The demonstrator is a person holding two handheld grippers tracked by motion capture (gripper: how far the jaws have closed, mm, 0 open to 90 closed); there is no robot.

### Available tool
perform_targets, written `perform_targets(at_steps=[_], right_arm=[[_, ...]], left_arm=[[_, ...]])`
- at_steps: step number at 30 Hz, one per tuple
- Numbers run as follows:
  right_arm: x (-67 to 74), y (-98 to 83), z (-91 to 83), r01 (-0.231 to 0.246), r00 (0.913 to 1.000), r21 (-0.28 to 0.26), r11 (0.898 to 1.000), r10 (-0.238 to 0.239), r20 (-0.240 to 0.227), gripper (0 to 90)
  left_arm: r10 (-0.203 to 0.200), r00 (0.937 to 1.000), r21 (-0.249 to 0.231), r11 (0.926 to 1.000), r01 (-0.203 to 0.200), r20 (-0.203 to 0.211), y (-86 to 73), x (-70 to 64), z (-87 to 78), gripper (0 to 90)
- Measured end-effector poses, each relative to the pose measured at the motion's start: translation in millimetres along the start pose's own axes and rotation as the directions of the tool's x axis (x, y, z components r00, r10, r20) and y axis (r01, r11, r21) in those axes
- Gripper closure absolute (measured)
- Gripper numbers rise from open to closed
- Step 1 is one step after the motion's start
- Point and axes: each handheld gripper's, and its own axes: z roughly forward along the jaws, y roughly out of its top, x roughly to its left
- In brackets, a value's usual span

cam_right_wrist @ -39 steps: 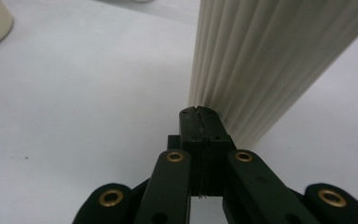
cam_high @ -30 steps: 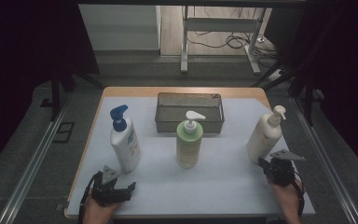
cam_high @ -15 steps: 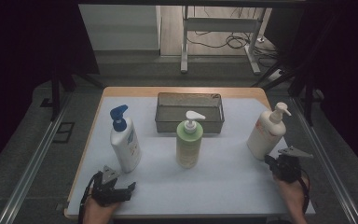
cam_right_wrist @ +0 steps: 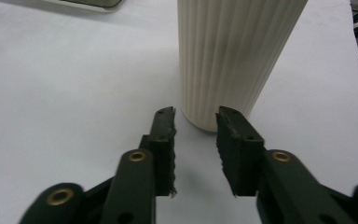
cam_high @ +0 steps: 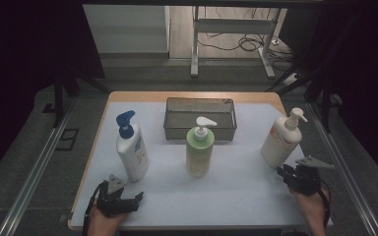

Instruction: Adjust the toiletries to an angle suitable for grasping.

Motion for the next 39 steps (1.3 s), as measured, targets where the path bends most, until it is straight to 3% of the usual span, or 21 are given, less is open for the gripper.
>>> perform_targets(at_steps=[18, 27, 39], right_arm=[[-4.8, 14.5, -23.9, 0.002, 1.0000, -0.011, 1.000, -0.002, 0.007, 29.9], [-4.5, 30.8, -25.0, 0.013, 0.9999, -0.020, 1.000, -0.013, -0.009, 21.5], [-7.1, 48.9, -19.6, -0.009, 0.9999, -0.037, 0.999, 0.008, -0.014, 19.5]], left_arm=[[-0.003, 1.0000, 0.001, 1.0000, 0.003, -0.001, 0.4, -0.1, 0.2, 10.6], [-0.003, 1.0000, 0.001, 1.0000, 0.003, -0.001, 0.4, 0.0, 0.2, 10.6], [-0.003, 1.0000, 0.002, 1.0000, 0.003, -0.001, 0.5, 0.0, 0.2, 10.6]])
